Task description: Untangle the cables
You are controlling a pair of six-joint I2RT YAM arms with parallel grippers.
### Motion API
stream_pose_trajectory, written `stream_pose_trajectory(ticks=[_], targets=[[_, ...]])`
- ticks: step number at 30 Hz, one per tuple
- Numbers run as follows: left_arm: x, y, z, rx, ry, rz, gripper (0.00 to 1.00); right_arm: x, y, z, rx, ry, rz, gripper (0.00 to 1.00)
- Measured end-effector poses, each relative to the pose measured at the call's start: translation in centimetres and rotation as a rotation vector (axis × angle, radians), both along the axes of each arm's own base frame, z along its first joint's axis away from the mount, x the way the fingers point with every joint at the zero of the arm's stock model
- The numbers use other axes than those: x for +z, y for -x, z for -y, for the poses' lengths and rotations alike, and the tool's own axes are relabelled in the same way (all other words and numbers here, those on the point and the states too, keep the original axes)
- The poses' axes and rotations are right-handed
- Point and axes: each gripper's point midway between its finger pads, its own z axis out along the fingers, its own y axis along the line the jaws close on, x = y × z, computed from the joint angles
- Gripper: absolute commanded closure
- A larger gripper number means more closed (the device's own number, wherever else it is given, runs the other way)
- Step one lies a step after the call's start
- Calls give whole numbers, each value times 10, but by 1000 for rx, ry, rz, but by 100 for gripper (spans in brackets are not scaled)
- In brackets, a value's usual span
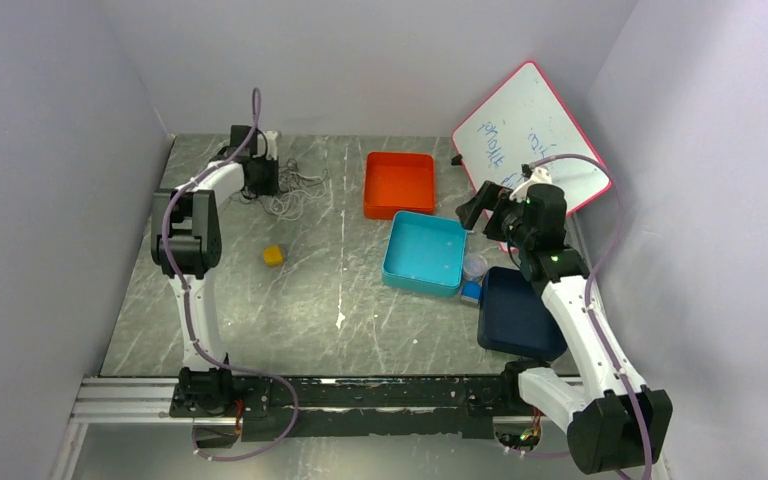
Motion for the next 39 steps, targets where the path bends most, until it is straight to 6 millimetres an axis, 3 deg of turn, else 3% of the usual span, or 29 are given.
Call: stream_pose_trajectory(ticks=[8, 11, 18, 22, 24, 27, 33, 39], targets=[[11, 71, 63, -151, -14, -41, 90, -10, -4, -6, 15, -27, -20, 1], [9, 104, 77, -189, -13, -72, 91, -13, -7, -7, 20, -28, -28, 2], [7, 175, 97, -238, 23, -141, 91, -20, -12, -10, 32, -37, -42, 3], [16, 203, 105, -261, 36, -142, 91, -19, -14, -13, 39, -48, -37, 3], [22, 217, 111, -278, 41, -138, 88, -20, -15, -14, 44, -53, -38, 3], [32, 234, 113, -281, 54, -122, 71, -21, -16, -16, 49, -61, -42, 3], [71, 232, 103, -189, 92, -11, 50, -22, -16, -19, 53, -85, -51, 3], [116, 208, 80, -94, 127, 127, 44, -22, -16, -20, 53, -94, -55, 3]])
